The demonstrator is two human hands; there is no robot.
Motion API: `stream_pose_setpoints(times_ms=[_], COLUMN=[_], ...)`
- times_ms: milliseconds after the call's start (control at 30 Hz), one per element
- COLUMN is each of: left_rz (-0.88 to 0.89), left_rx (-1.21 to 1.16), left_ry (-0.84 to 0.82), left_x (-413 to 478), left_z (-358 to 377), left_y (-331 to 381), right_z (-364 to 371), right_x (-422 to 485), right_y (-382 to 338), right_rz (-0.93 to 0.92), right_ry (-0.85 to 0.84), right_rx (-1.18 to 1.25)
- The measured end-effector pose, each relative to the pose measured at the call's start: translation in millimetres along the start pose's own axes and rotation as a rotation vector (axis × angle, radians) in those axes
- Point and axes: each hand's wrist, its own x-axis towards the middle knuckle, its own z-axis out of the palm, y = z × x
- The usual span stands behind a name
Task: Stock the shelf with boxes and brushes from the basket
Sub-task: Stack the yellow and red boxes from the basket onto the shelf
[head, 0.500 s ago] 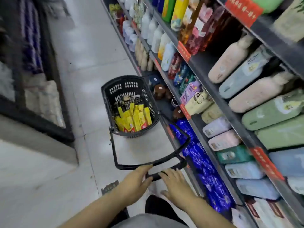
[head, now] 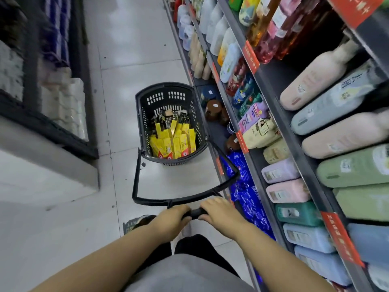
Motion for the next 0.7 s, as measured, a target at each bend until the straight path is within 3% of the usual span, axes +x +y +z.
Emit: stream_pose_setpoints(times_ms=[300, 700], left_rz=[0.093, 0.078], left_rx=[0.147, 0.276], left_ry=[0.176, 0.247], left_x=[32, 134], left_z=[-55, -224], left_y=[1, -42], right_z=[-54, -176], right_x=[53, 228], right_y=[27, 41], right_rz=[-0.158, -0.107], right_ry=[-0.033, -0.12], right_rx=[-0.121, 0.019])
